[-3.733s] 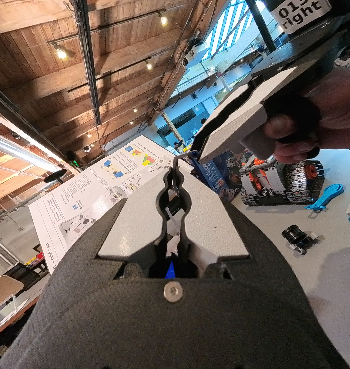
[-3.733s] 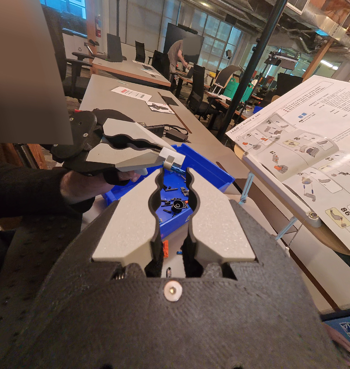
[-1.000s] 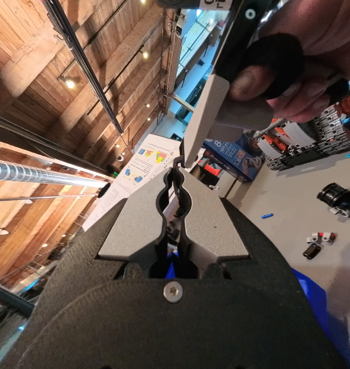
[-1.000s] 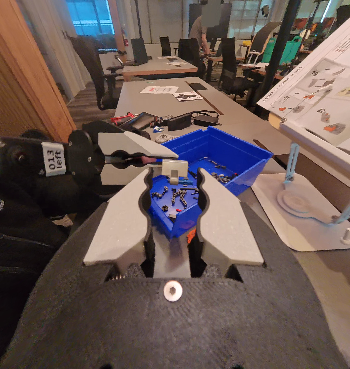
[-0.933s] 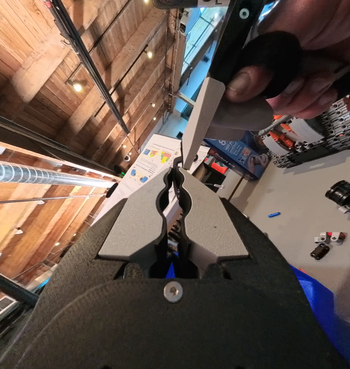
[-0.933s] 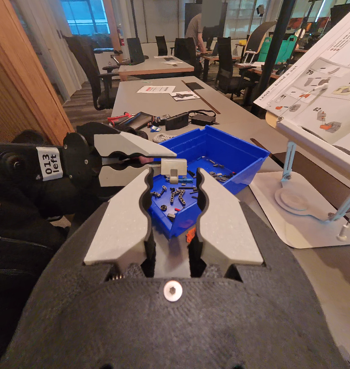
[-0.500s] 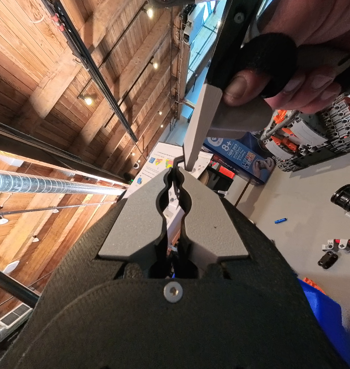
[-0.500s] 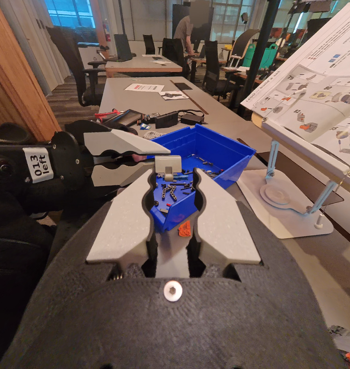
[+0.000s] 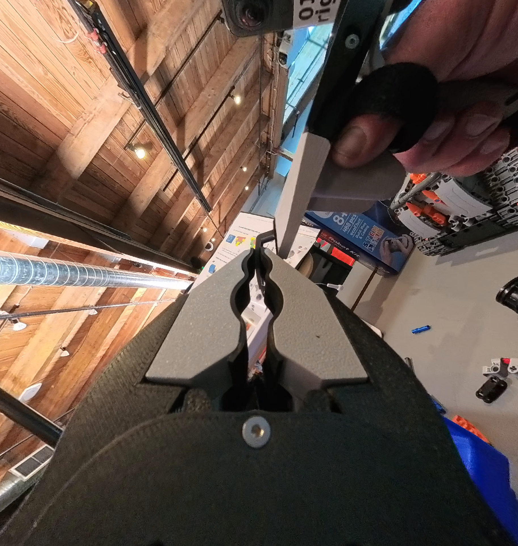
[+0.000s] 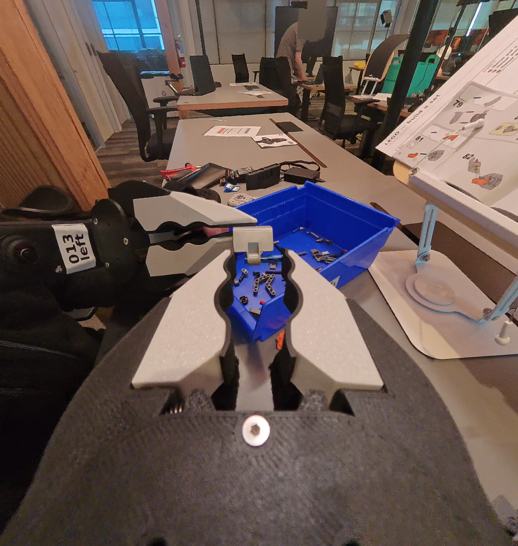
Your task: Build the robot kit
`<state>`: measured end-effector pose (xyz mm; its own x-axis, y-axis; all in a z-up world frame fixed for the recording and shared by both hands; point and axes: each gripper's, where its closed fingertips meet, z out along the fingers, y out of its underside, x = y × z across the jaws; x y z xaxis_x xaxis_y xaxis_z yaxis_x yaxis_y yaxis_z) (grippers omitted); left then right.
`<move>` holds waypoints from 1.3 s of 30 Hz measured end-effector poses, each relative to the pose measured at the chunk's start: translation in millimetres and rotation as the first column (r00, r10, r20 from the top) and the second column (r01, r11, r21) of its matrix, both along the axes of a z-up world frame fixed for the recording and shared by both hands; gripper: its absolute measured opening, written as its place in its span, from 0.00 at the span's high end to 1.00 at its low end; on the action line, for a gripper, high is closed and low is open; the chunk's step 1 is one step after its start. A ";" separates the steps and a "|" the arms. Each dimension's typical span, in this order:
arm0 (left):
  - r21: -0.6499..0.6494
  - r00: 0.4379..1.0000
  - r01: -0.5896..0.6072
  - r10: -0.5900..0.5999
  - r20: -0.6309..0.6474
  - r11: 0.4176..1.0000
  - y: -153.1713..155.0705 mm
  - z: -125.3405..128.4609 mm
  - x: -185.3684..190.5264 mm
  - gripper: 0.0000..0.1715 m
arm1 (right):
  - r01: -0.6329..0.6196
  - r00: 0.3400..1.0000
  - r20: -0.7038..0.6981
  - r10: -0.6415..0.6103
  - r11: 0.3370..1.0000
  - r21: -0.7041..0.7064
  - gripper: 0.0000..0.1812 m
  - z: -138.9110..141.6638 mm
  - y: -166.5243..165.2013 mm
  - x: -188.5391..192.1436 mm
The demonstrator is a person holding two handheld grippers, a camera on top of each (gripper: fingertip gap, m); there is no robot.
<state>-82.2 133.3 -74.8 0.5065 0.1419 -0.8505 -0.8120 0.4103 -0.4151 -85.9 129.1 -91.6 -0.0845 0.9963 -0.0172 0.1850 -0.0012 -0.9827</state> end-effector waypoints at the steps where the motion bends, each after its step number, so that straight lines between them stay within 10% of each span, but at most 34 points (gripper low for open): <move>1: -0.001 1.000 0.001 -0.001 0.003 1.000 -0.2 -0.1 0.6 1.00 | -0.002 1.000 0.006 0.002 1.000 0.005 0.85 -0.3 -0.1 0.6; 10: 0.015 1.000 0.012 -0.012 0.009 1.000 -1.4 0.8 1.3 1.00 | -0.008 1.000 0.004 0.007 0.998 0.069 0.88 1.3 -2.9 1.8; 16: -0.192 0.963 0.200 -0.156 0.220 0.961 13.7 -10.0 2.0 1.00 | 0.014 0.999 0.030 -0.017 0.992 0.122 0.82 3.8 8.5 10.9; 23: -0.180 0.492 0.704 -0.288 0.822 0.687 20.1 8.4 -15.8 1.00 | 0.073 0.993 0.081 -0.086 0.985 0.154 0.80 -9.6 18.4 10.3; 26: -0.090 0.275 0.818 -0.248 0.929 0.569 23.6 9.9 -19.0 1.00 | 0.095 0.993 0.050 -0.107 0.976 0.197 0.82 -8.9 12.6 -0.5; 29: -0.051 0.177 0.870 -0.214 0.961 0.490 24.8 8.7 -15.4 1.00 | 0.115 0.990 0.056 -0.131 0.968 0.225 0.84 -9.7 15.8 0.6; 33: -0.162 0.279 0.865 -0.188 0.942 0.475 27.5 -4.1 -3.2 1.00 | 0.134 0.984 0.090 -0.154 0.971 0.199 0.85 -9.2 25.8 30.2; 39: -0.620 0.785 0.587 -0.178 0.593 0.521 31.5 -67.4 47.9 1.00 | 0.259 0.937 0.178 -0.301 0.940 0.223 0.91 -29.9 48.1 105.3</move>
<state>-34.3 164.8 -142.1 0.6494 -0.7266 -0.2244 -0.3149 0.0117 -0.9491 19.4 177.2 -121.5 0.1829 0.9644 0.1909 0.4031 0.1035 -0.9093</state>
